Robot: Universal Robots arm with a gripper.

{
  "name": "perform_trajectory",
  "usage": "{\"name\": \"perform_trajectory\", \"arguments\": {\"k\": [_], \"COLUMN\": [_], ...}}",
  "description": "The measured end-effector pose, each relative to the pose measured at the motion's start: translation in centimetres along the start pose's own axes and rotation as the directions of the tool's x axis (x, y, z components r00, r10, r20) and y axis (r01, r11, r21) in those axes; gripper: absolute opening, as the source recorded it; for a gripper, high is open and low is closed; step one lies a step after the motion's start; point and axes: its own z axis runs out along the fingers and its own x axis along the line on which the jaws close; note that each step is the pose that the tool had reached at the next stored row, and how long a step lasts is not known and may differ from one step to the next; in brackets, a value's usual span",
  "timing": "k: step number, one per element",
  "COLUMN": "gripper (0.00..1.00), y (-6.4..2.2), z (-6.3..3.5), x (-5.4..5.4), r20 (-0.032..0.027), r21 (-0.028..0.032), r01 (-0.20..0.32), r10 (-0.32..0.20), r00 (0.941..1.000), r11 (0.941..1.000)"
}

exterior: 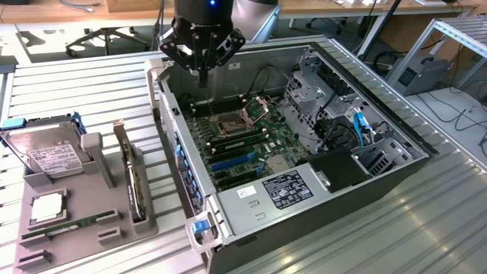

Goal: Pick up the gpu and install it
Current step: 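Reach for the gpu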

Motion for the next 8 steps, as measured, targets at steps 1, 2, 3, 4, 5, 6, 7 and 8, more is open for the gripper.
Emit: {"name": "perform_trajectory", "arguments": {"k": [1, 2, 3, 4, 5, 6, 7, 8], "gripper": [0.11, 0.11, 0.11, 0.11, 0.11, 0.11, 0.11, 0.11], "y": [0.00, 0.00, -0.01, -0.01, -0.01, -0.01, -0.01, -0.01], "z": [0.00, 0.00, 0.00, 0.00, 0.00, -0.01, 0.00, -0.01], "x": [0.01, 0.05, 0.08, 0.09, 0.11, 0.13, 0.15, 0.17], "r20": [0.0000, 0.0000, 0.0001, 0.0000, 0.0000, 0.0000, 0.0000, 0.0000], "r21": [0.0000, 0.0000, 0.0000, 0.0000, 0.0000, 0.0001, 0.0000, 0.0000], "r01": [0.000, 0.000, 0.000, 0.000, 0.000, 0.000, 0.000, 0.000], "r10": [0.000, 0.000, 0.000, 0.000, 0.000, 0.000, 0.000, 0.000], "r00": [1.0000, 1.0000, 1.0000, 1.0000, 1.0000, 1.0000, 1.0000, 1.0000], "r11": [1.0000, 1.0000, 1.0000, 1.0000, 1.0000, 1.0000, 1.0000, 1.0000]}}
